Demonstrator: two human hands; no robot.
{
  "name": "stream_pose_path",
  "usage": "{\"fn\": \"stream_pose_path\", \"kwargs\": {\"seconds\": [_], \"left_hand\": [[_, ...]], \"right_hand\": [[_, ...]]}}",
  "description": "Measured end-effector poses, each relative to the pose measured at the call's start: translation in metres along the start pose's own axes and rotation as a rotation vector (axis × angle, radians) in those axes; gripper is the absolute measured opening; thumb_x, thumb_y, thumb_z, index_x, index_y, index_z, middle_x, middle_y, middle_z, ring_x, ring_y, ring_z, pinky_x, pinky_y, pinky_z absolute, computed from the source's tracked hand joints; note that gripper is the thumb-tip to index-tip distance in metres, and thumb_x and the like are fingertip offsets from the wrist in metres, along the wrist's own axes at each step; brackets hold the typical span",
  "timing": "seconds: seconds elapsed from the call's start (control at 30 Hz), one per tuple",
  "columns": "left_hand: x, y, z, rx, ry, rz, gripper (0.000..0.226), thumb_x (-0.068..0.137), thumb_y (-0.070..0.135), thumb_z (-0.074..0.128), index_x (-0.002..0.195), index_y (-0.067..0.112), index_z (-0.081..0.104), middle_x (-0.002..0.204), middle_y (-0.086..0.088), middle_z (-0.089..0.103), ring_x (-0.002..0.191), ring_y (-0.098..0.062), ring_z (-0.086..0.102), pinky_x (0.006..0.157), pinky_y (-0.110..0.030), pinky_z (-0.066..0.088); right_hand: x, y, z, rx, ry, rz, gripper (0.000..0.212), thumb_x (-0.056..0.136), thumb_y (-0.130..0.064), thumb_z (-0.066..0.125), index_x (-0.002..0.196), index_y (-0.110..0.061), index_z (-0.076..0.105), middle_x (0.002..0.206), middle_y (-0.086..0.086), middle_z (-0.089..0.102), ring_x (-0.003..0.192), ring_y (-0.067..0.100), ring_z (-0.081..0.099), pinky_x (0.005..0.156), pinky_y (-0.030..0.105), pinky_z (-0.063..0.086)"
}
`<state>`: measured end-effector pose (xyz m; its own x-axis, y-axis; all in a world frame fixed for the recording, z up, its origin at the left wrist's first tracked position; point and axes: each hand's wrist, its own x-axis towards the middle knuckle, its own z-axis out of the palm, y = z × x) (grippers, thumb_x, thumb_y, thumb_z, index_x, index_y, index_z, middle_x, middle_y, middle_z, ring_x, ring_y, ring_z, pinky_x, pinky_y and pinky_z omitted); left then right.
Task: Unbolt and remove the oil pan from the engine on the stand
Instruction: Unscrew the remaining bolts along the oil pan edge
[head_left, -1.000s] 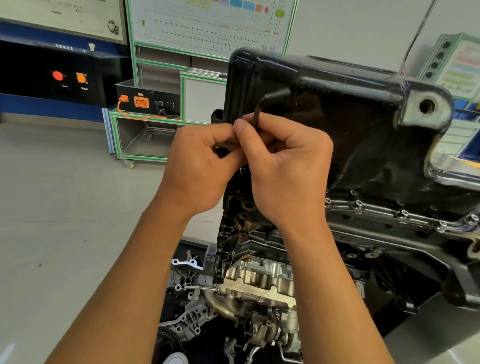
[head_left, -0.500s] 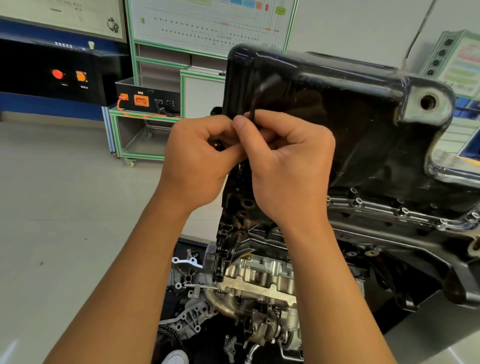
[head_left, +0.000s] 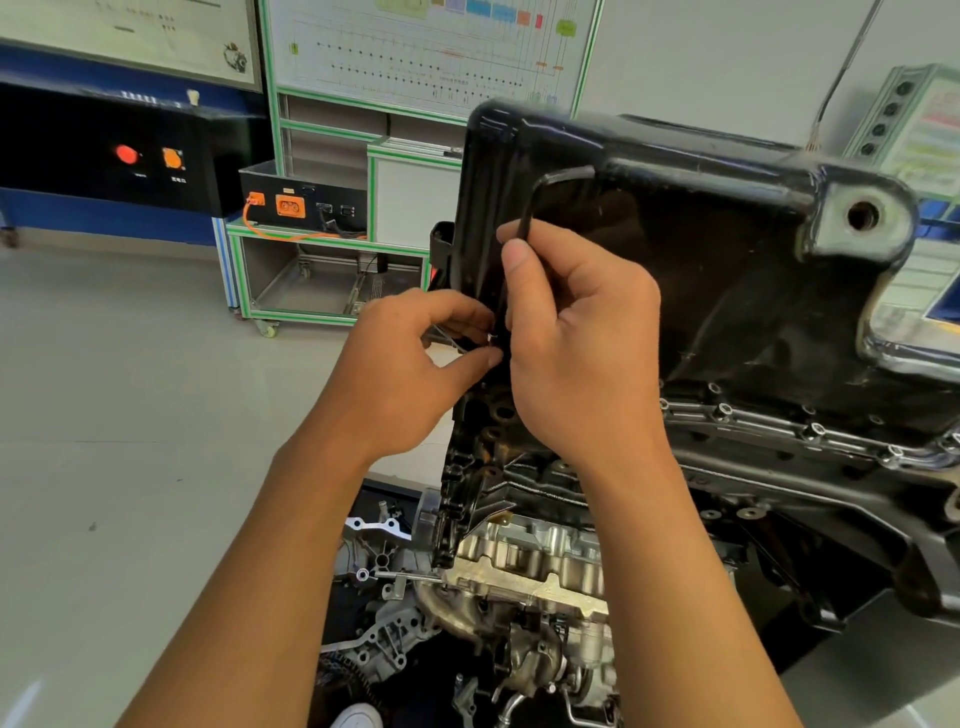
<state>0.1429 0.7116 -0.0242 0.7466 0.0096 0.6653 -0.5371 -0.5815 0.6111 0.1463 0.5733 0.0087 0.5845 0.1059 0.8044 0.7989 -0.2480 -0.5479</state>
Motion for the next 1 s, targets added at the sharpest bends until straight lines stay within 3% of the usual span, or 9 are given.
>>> {"fn": "stream_pose_path", "kwargs": {"seconds": [0.1,0.2,0.4,0.5,0.6,0.73,0.8,0.9,1.0], "left_hand": [[0.002,0.011,-0.004,-0.091,0.094,0.104,0.027,0.093,0.015,0.066,0.118,0.024,0.066,0.106,0.009,0.071,0.098,0.001,0.064,0.081,-0.007,0.045],[0.007,0.021,-0.006,-0.190,0.103,0.154,0.027,0.096,0.015,0.061,0.120,0.025,0.063,0.106,0.006,0.072,0.097,-0.013,0.068,0.084,-0.024,0.056],[0.009,0.022,0.002,-0.176,0.179,0.164,0.019,0.093,0.013,0.066,0.107,0.024,0.067,0.090,-0.001,0.072,0.082,-0.016,0.069,0.072,-0.035,0.059],[0.012,0.020,0.006,-0.189,0.251,0.154,0.007,0.088,0.010,0.072,0.094,0.009,0.071,0.081,-0.002,0.070,0.071,-0.017,0.067,0.064,-0.033,0.058],[0.014,0.017,0.008,-0.191,0.280,0.128,0.018,0.084,0.011,0.075,0.087,-0.004,0.066,0.079,-0.001,0.067,0.068,-0.020,0.064,0.060,-0.034,0.056],[0.011,0.017,0.005,-0.231,0.179,0.114,0.010,0.088,0.013,0.071,0.095,0.009,0.065,0.085,0.001,0.069,0.074,-0.027,0.065,0.066,-0.046,0.054],[0.010,0.019,0.001,-0.335,0.115,0.104,0.018,0.091,0.016,0.066,0.110,0.014,0.064,0.094,-0.002,0.073,0.085,-0.028,0.070,0.073,-0.052,0.057],[0.011,0.018,-0.001,-0.304,0.057,0.130,0.027,0.095,0.012,0.061,0.121,0.016,0.063,0.101,0.003,0.073,0.095,-0.015,0.072,0.083,-0.039,0.060],[0.011,0.021,0.000,-0.239,0.135,0.149,0.020,0.093,0.010,0.064,0.111,0.018,0.067,0.094,0.005,0.072,0.086,-0.014,0.071,0.076,-0.034,0.060]], "right_hand": [[0.001,-0.001,-0.005,-0.005,-0.063,0.007,0.020,0.102,-0.010,0.052,0.095,-0.004,0.069,0.072,0.000,0.066,0.065,0.014,0.062,0.060,0.037,0.052],[0.003,-0.001,-0.010,-0.008,-0.105,-0.007,0.019,0.102,-0.009,0.051,0.098,-0.005,0.069,0.081,0.004,0.071,0.075,0.018,0.068,0.067,0.040,0.054],[0.004,0.000,-0.012,0.021,-0.092,-0.039,0.015,0.099,-0.010,0.060,0.094,-0.006,0.073,0.069,-0.008,0.066,0.065,0.006,0.065,0.059,0.018,0.051],[0.005,0.000,-0.006,0.048,0.022,-0.078,0.010,0.092,-0.011,0.070,0.087,-0.007,0.077,0.065,-0.005,0.068,0.063,0.010,0.066,0.059,0.028,0.054],[0.005,0.000,0.001,0.106,0.138,-0.086,0.003,0.087,-0.009,0.076,0.086,-0.008,0.078,0.072,0.001,0.073,0.069,0.014,0.070,0.063,0.038,0.057],[0.005,0.002,0.001,0.050,0.143,-0.107,0.010,0.091,-0.007,0.070,0.091,-0.001,0.077,0.077,0.004,0.073,0.072,0.016,0.069,0.065,0.039,0.056],[0.005,0.002,-0.001,-0.002,0.094,-0.115,0.014,0.096,-0.008,0.064,0.097,-0.001,0.076,0.079,0.004,0.072,0.073,0.016,0.068,0.066,0.040,0.055],[0.006,0.000,-0.002,-0.044,-0.007,-0.073,0.020,0.101,-0.012,0.054,0.103,-0.004,0.073,0.076,-0.002,0.068,0.071,0.017,0.065,0.064,0.045,0.052],[0.006,0.001,-0.004,-0.037,-0.022,-0.060,0.020,0.101,-0.013,0.055,0.102,-0.005,0.072,0.070,-0.006,0.064,0.065,0.014,0.061,0.061,0.043,0.051]]}}
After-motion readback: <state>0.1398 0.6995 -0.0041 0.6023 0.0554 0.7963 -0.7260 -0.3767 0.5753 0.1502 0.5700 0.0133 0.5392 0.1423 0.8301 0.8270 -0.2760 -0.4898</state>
